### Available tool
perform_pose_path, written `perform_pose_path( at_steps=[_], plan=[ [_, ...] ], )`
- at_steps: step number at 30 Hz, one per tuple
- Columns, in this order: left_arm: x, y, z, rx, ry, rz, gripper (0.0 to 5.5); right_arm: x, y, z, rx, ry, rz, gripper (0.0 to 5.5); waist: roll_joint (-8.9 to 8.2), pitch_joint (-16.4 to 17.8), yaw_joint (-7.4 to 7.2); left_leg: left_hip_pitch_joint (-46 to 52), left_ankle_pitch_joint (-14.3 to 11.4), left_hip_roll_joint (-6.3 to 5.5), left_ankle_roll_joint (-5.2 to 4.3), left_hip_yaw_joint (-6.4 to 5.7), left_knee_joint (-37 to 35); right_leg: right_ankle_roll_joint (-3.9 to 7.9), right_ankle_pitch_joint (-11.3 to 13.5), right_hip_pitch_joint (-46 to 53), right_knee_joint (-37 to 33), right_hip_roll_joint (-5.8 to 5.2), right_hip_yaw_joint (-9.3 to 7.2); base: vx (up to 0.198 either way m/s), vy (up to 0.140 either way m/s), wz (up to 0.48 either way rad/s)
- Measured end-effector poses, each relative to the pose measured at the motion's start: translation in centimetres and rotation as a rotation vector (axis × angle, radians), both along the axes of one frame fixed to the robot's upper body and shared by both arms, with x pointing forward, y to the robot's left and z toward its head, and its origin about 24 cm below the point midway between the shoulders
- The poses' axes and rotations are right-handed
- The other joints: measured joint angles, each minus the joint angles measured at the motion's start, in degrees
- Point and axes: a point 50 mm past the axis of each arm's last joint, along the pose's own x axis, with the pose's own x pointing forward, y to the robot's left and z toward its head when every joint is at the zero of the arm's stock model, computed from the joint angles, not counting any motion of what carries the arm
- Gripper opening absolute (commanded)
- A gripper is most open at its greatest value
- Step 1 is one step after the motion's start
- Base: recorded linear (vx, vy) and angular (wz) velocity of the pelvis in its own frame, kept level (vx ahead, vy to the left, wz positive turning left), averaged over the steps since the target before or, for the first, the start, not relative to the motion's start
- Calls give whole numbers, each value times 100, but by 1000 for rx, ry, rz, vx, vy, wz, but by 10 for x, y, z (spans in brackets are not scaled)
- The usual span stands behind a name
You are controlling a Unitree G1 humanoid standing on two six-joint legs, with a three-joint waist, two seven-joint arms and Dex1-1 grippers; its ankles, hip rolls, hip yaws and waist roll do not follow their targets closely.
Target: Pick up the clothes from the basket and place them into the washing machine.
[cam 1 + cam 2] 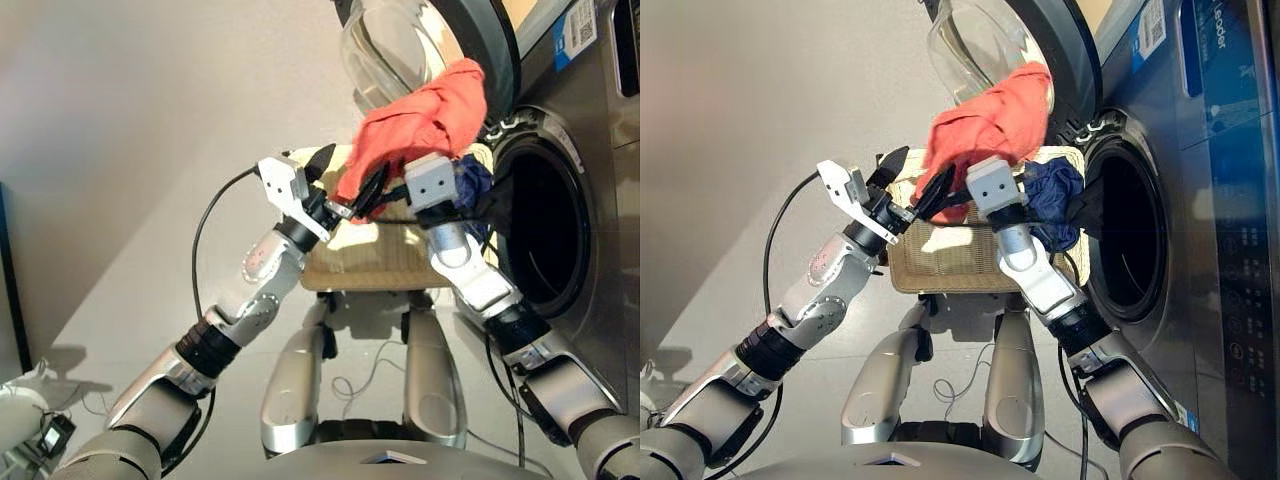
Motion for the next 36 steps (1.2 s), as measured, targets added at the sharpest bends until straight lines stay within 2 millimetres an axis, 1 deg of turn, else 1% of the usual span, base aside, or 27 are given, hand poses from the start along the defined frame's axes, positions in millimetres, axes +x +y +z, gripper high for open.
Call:
perform_pose_path(
  at_steps=[3, 8, 12, 17, 18, 20, 21, 22, 23, 24, 25, 26, 27, 29, 30, 35, 36],
  plan=[
    [-1, -1, 2, -5, -24, 26, 550, -1, -19, -21, 20, 65, -98, 0, 0, 0, -7, -7, 2, -12, 3, -13, 0, 6, -4, 3, 0, -3, -15, 0, 0, 0],
    [-1, 0, 4, -1, -38, 46, 550, -5, -41, -48, 67, 153, -229, 0, 0, 0, -12, -10, 4, -17, 6, -20, 0, 23, -16, 5, 0, -3, -23, 0, 0, 0],
    [-1, 1, 5, -11, -36, 60, 550, -6, -49, -62, 104, 202, -293, 0, 0, 0, -14, -12, 5, -19, 8, -22, -1, 25, -17, 3, 2, 7, -23, 0, 0, 0],
    [-2, 1, 7, -32, -35, 77, 550, -7, -59, -77, 87, 253, -360, 0, -4, 2, -14, -14, 8, -22, 12, -36, 18, 29, -28, 5, 33, 10, -34, 0, 0, 0],
    [-1, 1, 8, -36, -36, 83, 550, -7, -58, -80, 97, 262, -369, 0, -14, 9, -20, -21, 7, -22, 14, -39, 56, 29, -42, 3, 71, 10, -33, 0, 0, 0],
    [-1, -1, 12, -39, -44, 87, 550, -7, -59, -86, 151, 281, -408, 0, -72, 46, -20, -30, -45, -27, 0, -63, 229, 7, -177, -21, 327, -4, -41, 0, 0, 0],
    [-1, -2, 15, -47, -55, 85, 550, -8, -57, -89, 198, 295, -419, 0, -118, 73, -23, -60, -119, -40, -4, -101, 392, 1, -303, -63, 547, -7, -17, -48, -21, 175],
    [-1, -2, 17, -45, -69, 91, 550, -8, -54, -91, 262, 301, -424, 0, -169, 97, -20, -118, -206, -48, -27, -168, 585, -18, -439, -142, 815, -4, 24, -49, -25, 230],
    [-1, -3, 19, -49, -87, 90, 550, -7, -53, -91, 323, 297, -429, 0, -212, 109, -23, -275, -313, -55, -50, -208, 857, -42, -590, -287, 1117, 7, 88, -42, -24, 255],
    [-1, -3, 20, -55, -89, 91, 550, -6, -53, -89, 373, 288, -435, 0, -231, 118, -21, -426, -405, -33, -74, -237, 1046, -89, -708, -436, 1320, 19, 138, -34, -35, 225],
    [-2, -4, 20, -59, -87, 95, 550, -3, -54, -85, 435, 273, -446, 0, -239, 124, -14, -605, -465, -19, -87, -262, 1226, -106, -759, -614, 1495, 58, 196, 0, 0, 0],
    [-1, -3, 19, -60, -81, 102, 550, 2, -55, -79, 518, 250, -462, 0, -254, 136, -1, -809, -494, 3, -84, -299, 1366, -128, -781, -805, 1644, 91, 230, 0, 0, 0],
    [-1, -4, 19, -62, -76, 105, 550, 5, -57, -74, 585, 232, -484, 0, -268, 145, -15, -951, -503, 21, -96, -323, 1465, -148, -793, -943, 1737, 105, 228, 0, 0, 0],
    [-2, -8, 17, -68, -63, 99, 550, 7, -65, -68, 665, 203, -533, 0, -276, 155, -12, -1135, -507, 62, -105, -350, 1584, -169, -789, -1094, 1823, 171, 257, 0, 0, 0],
    [-3, -10, 17, -73, -60, 92, 550, 8, -71, -66, 715, 185, -569, 0, -276, 155, -7, -1242, -528, 91, -130, -357, 1650, -176, -789, -1170, 1867, 204, 265, 0, 0, 0],
    [-5, -17, 19, -94, -57, 79, 550, 14, -97, -46, 803, 92, -674, 0, -270, 158, -2, -1829, -548, 96, -156, -438, 2010, -215, -809, -1715, 2160, 216, 272, 0, 0, 0],
    [-5, -18, 20, -96, -60, 76, 550, 15, -103, -41, 813, 70, -691, 0, -269, 158, 11, -1943, -571, 93, -178, -457, 2118, -230, -834, -1816, 2247, 217, 271, 0, 0, 0]
  ],
)
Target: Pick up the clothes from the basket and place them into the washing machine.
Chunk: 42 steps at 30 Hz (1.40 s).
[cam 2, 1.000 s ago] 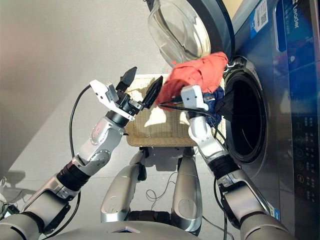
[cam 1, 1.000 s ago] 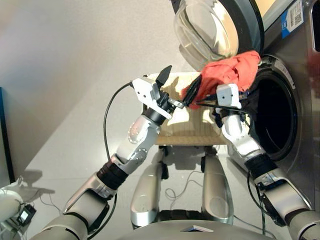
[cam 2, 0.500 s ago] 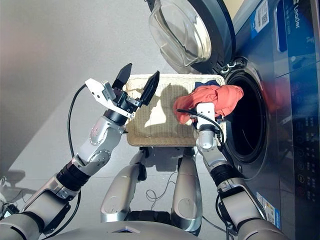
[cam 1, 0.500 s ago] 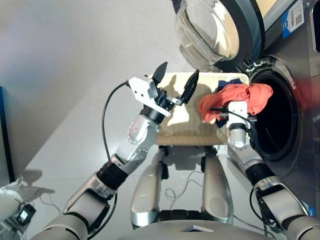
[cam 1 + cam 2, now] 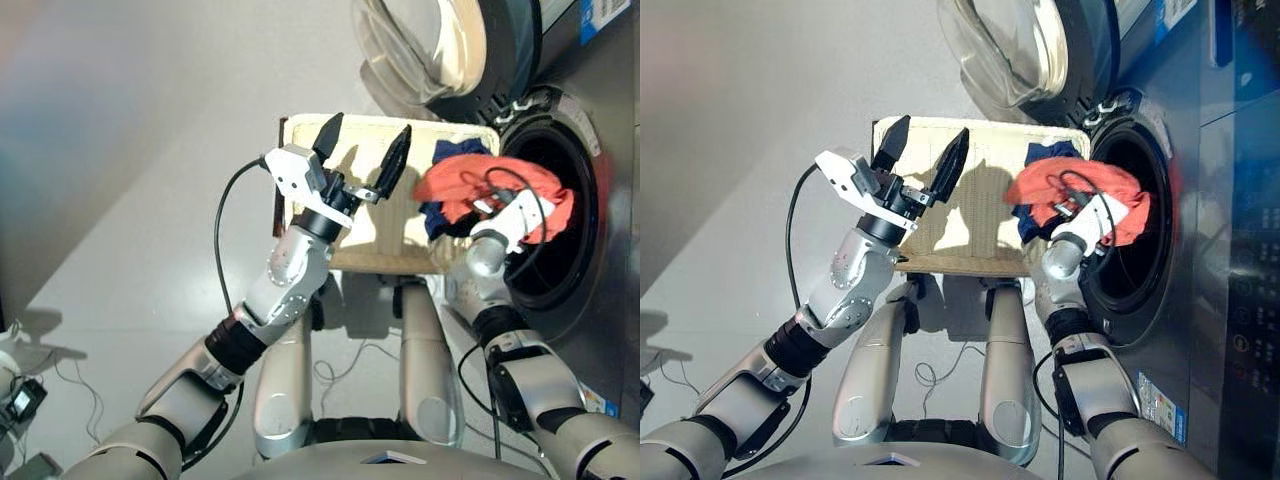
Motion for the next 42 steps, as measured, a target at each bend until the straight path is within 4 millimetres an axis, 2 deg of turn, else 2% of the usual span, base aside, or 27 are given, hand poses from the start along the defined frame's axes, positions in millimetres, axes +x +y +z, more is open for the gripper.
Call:
perform_pose_path(
  at_steps=[3, 5, 8, 11, 14, 19, 25, 30, 33, 39, 40, 41, 42],
  plan=[
    [0, -1, 0, 0, 0, 0, 550, 3, -18, 16, 24, -46, -66, 0, 8, 3, 49, -367, -49, 3, 3, -44, 237, -17, -43, -342, 213, -13, -3, 0, 0, 0],
    [-1, -2, 1, -3, -2, -7, 550, 4, -37, 29, 40, -64, -131, 0, 43, 7, 145, -585, -85, -1, -9, -50, 412, -30, -77, -552, 376, -10, 6, 0, 0, 0],
    [0, -1, 1, 0, 1, 4, 550, 6, -56, 56, 86, -146, -209, 0, 61, 12, 169, -955, -91, -1, -10, -67, 570, -35, -81, -919, 542, -31, 47, 0, 0, 0],
    [0, -2, 1, 6, 2, 3, 550, 2, -76, 71, 105, -193, -278, 0, 108, 22, 262, -1184, -92, -2, -12, -60, 690, -46, -83, -1168, 655, -33, 78, 0, 0, 0],
    [1, -2, 5, 11, -14, 5, 550, -3, -91, 76, 129, -200, -329, 0, 111, 22, 286, -1379, -129, 3, -22, -64, 822, -54, -103, -1347, 757, -27, 82, 0, 0, 0],
    [4, -2, 14, 10, -39, 19, 550, -10, -107, 83, 156, -226, -383, 0, 113, 22, 278, -1506, -196, 15, -12, -48, 972, -45, -114, -1447, 811, -23, 111, 0, 0, 0],
    [7, 2, 21, 16, -57, 49, 550, -13, -122, 93, 319, -274, -467, 0, 113, 22, 306, -1570, -294, 7, 34, -25, 1156, -7, -139, -1464, 864, -28, 153, 0, 0, 0],
    [8, 6, 22, 19, -53, 75, 550, -23, -136, 82, 466, -271, -564, 0, 109, 25, 292, -1610, -375, 6, 68, 7, 1260, 24, -155, -1473, 877, -28, 199, 0, 0, 0],
    [8, 5, 24, 16, -59, 75, 550, -31, -144, 76, 551, -282, -626, 0, 107, 26, 254, -1602, -416, 7, 85, 77, 1301, 28, -148, -1474, 882, -27, 237, 0, 0, 0],
    [5, 6, 28, 2, -70, 72, 550, -37, -150, 75, 612, -300, -670, 0, 105, 27, 184, -1606, -467, 13, 135, 116, 1388, 43, -152, -1464, 892, -24, 274, 0, 0, 0],
    [4, 6, 28, 3, -71, 72, 550, -37, -150, 75, 614, -302, -670, 339, 104, 27, 176, -1606, -466, 13, 137, 118, 1388, 43, -150, -1464, 892, -23, 277, 0, 0, 0],
    [4, 6, 28, 3, -71, 72, 550, -37, -150, 76, 615, -303, -669, 550, 105, 27, 172, -1606, -467, 13, 136, 120, 1395, 43, -149, -1464, 894, -22, 278, 0, 0, 0],
    [4, 6, 28, 2, -71, 72, 550, -36, -150, 75, 625, -308, -666, 550, 105, 27, 169, -1604, -467, 15, 137, 123, 1396, 44, -149, -1464, 894, -21, 283, 0, 0, 0]
  ],
)
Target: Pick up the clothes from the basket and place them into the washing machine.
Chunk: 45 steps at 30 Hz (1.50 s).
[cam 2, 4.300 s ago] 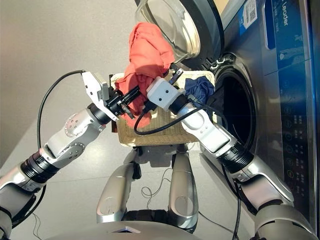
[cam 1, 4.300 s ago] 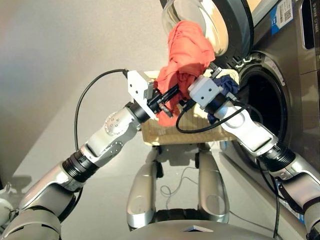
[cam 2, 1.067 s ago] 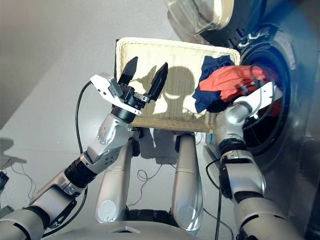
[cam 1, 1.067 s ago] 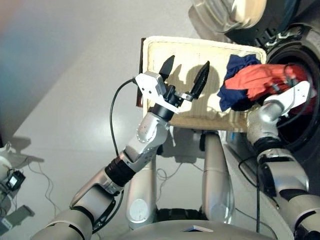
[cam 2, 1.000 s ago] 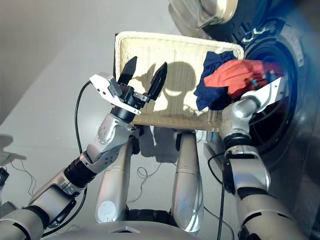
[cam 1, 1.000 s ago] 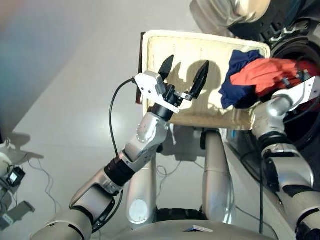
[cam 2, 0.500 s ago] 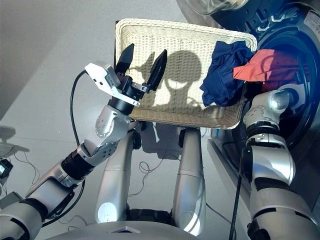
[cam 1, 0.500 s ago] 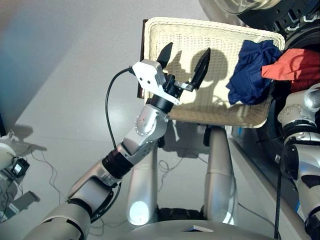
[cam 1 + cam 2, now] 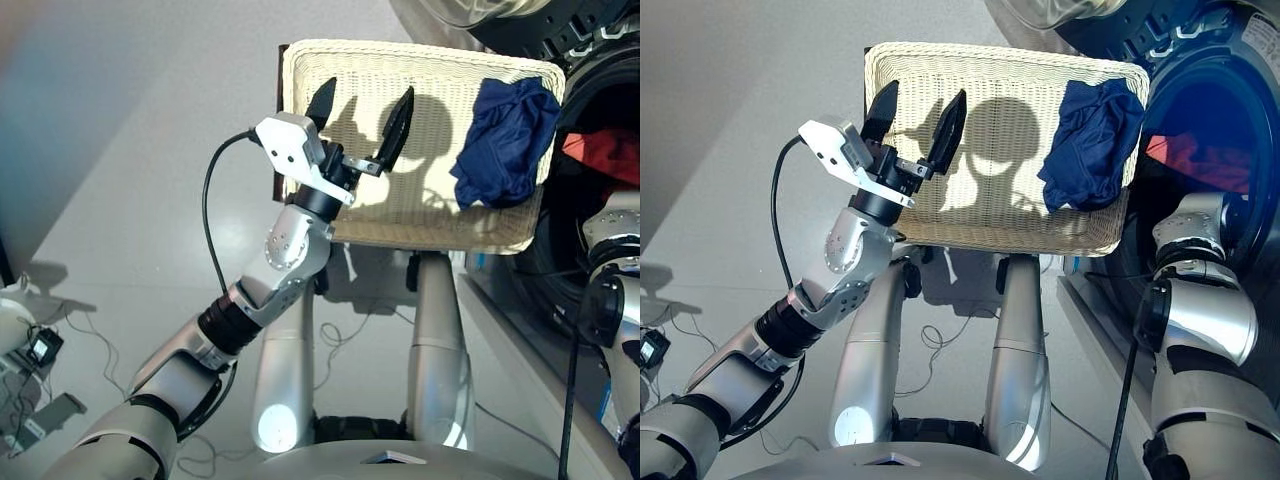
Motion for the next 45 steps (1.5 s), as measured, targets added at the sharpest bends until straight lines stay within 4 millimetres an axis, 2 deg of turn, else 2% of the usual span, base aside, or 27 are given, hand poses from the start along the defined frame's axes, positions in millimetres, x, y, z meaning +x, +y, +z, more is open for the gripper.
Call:
perform_pose_path(
  at_steps=[4, 7, 9, 13, 17, 19, 21, 23, 27, 30, 33, 36, 42, 45],
  plan=[
    [0, 0, 0, -7, 6, 6, 550, 5, 5, 0, -12, -23, 41, 550, -1, 0, -31, 0, -14, 12, 14, 7, 22, 1, 7, 4, 1, 11, 20, 0, 0, 0],
    [0, -1, 2, -30, 10, 9, 550, 21, 23, 6, -67, -66, 133, 550, -2, 0, -64, 3, -44, 55, 9, 36, 60, 17, 23, 10, -14, 58, 40, 0, 0, 0],
    [0, -2, 4, -51, 10, 9, 550, 33, 44, 8, -106, -113, 217, 550, -5, 0, -78, 15, -70, 102, -18, 53, 50, 26, 30, 22, -41, 102, 71, 0, 0, 0],
    [1, 0, 3, -103, 34, 26, 550, 49, 104, -4, -244, -148, 430, 550, -17, 1, -195, 52, -77, 118, -32, 73, -32, 21, 23, 17, -55, 126, 85, 0, 0, 0],
    [1, 3, 0, -142, 60, 42, 550, 44, 174, -35, -477, -73, 713, 550, -38, 1, -346, 70, -98, 158, -49, 95, -37, 3, 1, 20, -70, 175, 87, 0, 0, 0],
    [2, 5, 0, -146, 62, 50, 550, 39, 193, -47, -579, -24, 823, 550, -61, 4, -378, 73, -100, 176, -51, 98, -40, -3, -1, 20, -80, 194, 82, 0, 0, 0],
    [3, 10, -2, -154, 68, 68, 550, 33, 205, -52, -697, 20, 922, 550, -85, 2, -389, 76, -107, 184, -60, 98, -48, -10, -8, 19, -74, 201, 77, 0, 0, 0],
    [4, 16, -6, -161, 81, 88, 550, 29, 216, -54, -822, 47, 1026, 550, -179, 1, -383, 93, -117, 193, -76, 99, -63, -24, -19, 17, -64, 208, 76, 0, 0, 0],
    [2, 22, -13, -159, 94, 97, 550, 27, 228, -50, -960, 63, 1162, 550, -325, 2, -388, 91, -124, 199, -89, 100, -74, -37, -26, -4, -45, 217, 75, 0, 0, 0],
    [-1, 22, -10, -163, 76, 82, 550, 31, 233, -42, -1105, 107, 1218, 550, -345, 3, -376, 74, -126, 200, -92, 99, -72, -37, -27, -16, -45, 217, 73, 0, 0, 0],
    [-2, 22, -9, -163, 65, 74, 550, 39, 240, -28, -1183, 102, 1233, 550, -347, 3, -359, 71, -123, 200, -87, 94, -78, -40, -34, -20, -44, 215, 66, 0, 0, 0],
    [-2, 23, -7, -164, 57, 70, 550, 54, 242, -21, -1216, 171, 1229, 550, -352, 3, -349, 61, -114, 201, -78, 86, -77, -47, -39, -27, -42, 215, 55, 0, 0, 0],
    [-4, 20, -7, -156, 44, 44, 550, 84, 224, -17, -1165, 370, 1184, 550, -350, 2, -273, 27, -114, 194, -79, 71, -71, -62, -32, -49, -41, 202, 32, 0, 0, 0],
    [-5, 18, -7, -148, 38, 28, 550, 91, 211, -16, -1122, 432, 1153, 550, -348, 1, -176, 4, -111, 194, -82, 72, -92, -69, -29, -82, -43, 201, 30, 0, 0, 0]
  ],
)
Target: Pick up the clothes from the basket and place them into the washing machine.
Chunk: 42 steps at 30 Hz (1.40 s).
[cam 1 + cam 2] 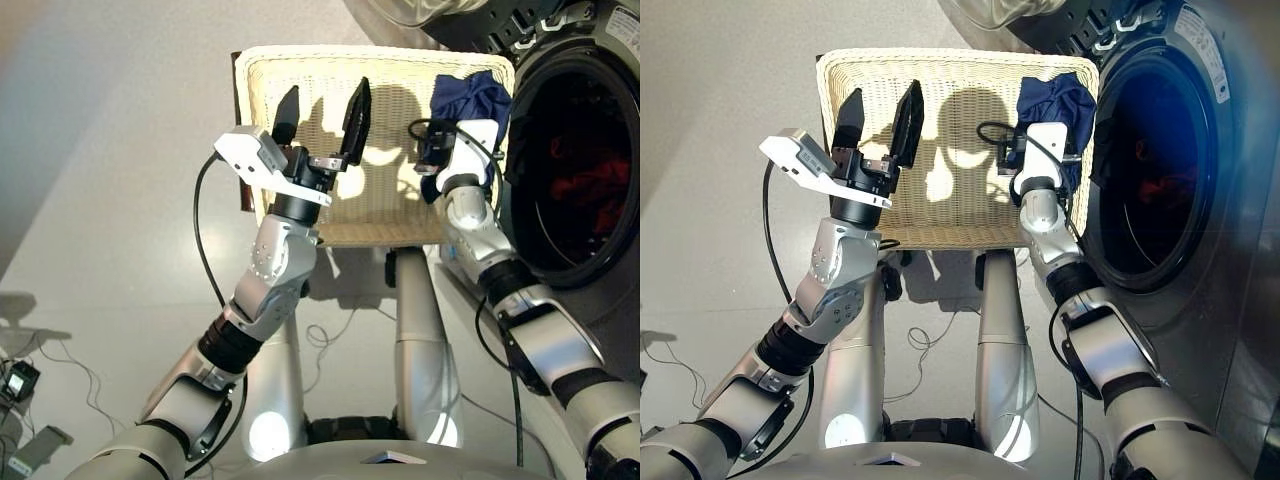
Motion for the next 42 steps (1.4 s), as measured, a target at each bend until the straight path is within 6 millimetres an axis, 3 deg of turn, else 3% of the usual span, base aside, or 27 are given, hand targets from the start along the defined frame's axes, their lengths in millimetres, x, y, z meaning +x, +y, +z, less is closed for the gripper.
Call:
perform_pose_path(
  at_steps=[4, 11, 13, 26, 27, 28, 29, 42],
  plan=[
    [-1, -2, 3, 4, -14, -10, 550, 5, -20, -3, 5, 82, -87, 550, 4, 0, 152, -80, 21, -6, -29, -6, 3, -11, 11, -87, 8, -7, -12, 0, 0, 0],
    [-1, -2, 3, 43, -27, -14, 550, 5, -37, -9, -14, 164, -157, 550, 16, -2, 211, -140, 37, -27, -56, -51, -3, -24, -7, -143, 30, -31, -57, 0, 0, 0],
    [-2, -5, 6, 50, -38, -29, 550, 4, -44, -8, -21, 168, -175, 550, 40, -3, 287, -193, 38, -27, -58, -51, 27, -32, -14, -207, 76, -30, -54, 0, 0, 0],
    [-1, -9, 7, 70, -37, -42, 550, 7, -49, -1, 30, 197, -110, 550, 185, -5, 332, -458, 30, -23, -65, -66, 177, -98, -79, -524, 352, -20, -32, 0, 0, 0],
    [-1, -9, 7, 72, -39, -43, 550, 7, -50, 0, 49, 194, -107, 434, 193, -4, 332, -475, 30, -24, -66, -61, 183, -102, -85, -551, 375, -21, -22, 0, 0, 0],
    [-1, -10, 7, 73, -40, -44, 550, 7, -49, 0, 60, 194, -100, 110, 195, -4, 334, -488, 29, -28, -66, -55, 191, -106, -93, -577, 405, -21, -13, 0, 0, 0],
    [-2, -10, 7, 75, -41, -46, 550, 8, -49, 1, 72, 193, -94, 0, 210, -5, 339, -506, 30, -28, -68, -56, 200, -110, -96, -601, 420, -19, -13, 0, 0, 0],
    [-3, -16, 8, 97, -45, -69, 550, 8, -52, 3, 128, 176, -94, 0, 236, -5, 325, -590, 33, -28, -75, -59, 263, -124, -107, -690, 507, -21, -8, 0, 0, 0]
  ],
)
